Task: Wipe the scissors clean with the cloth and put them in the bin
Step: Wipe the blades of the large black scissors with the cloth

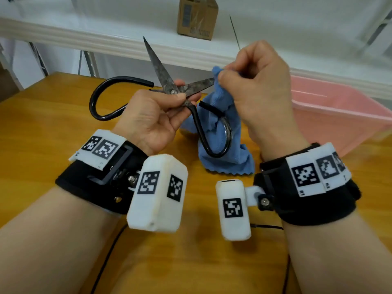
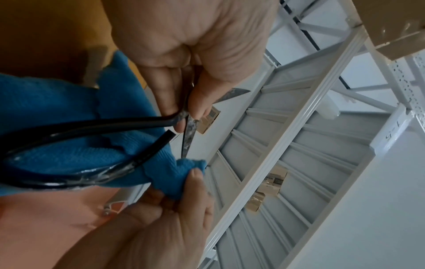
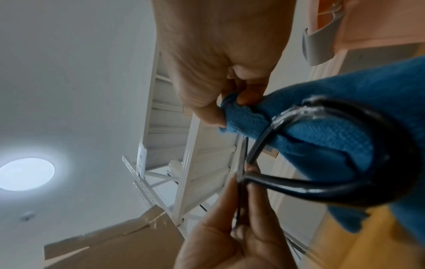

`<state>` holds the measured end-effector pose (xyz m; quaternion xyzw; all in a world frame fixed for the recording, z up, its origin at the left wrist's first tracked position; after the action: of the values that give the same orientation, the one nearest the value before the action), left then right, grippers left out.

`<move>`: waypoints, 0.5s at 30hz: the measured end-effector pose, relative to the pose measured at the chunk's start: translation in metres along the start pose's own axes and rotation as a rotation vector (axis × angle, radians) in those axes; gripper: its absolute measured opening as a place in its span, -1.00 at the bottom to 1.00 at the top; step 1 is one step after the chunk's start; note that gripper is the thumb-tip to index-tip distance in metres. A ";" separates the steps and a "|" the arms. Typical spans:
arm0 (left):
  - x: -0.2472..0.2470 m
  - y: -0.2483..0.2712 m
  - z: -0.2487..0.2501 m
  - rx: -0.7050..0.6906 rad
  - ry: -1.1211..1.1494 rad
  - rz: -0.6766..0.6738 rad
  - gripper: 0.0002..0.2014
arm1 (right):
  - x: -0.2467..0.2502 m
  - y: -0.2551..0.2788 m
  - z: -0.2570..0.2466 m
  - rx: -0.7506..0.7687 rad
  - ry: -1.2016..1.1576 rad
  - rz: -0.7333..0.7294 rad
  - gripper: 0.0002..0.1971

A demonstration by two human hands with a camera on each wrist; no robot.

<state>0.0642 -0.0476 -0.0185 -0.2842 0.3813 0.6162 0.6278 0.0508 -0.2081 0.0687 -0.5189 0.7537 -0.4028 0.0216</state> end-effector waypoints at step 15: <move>0.007 -0.004 -0.007 0.090 0.172 -0.004 -0.77 | -0.011 0.004 0.000 0.023 0.070 -0.066 -0.80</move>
<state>0.0671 -0.0496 -0.0290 -0.3085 0.4606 0.5704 0.6060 0.0526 -0.1981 0.0618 -0.5288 0.7318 -0.4298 -0.0122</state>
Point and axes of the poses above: each hand's wrist, its own y-axis away from the middle knuckle, its own x-axis out of the back of the hand, z = x × y, the point moved 8 cm from there along -y, towards the middle knuckle, and after that the axes turned 10 degrees about y, right-handed, at the moved point
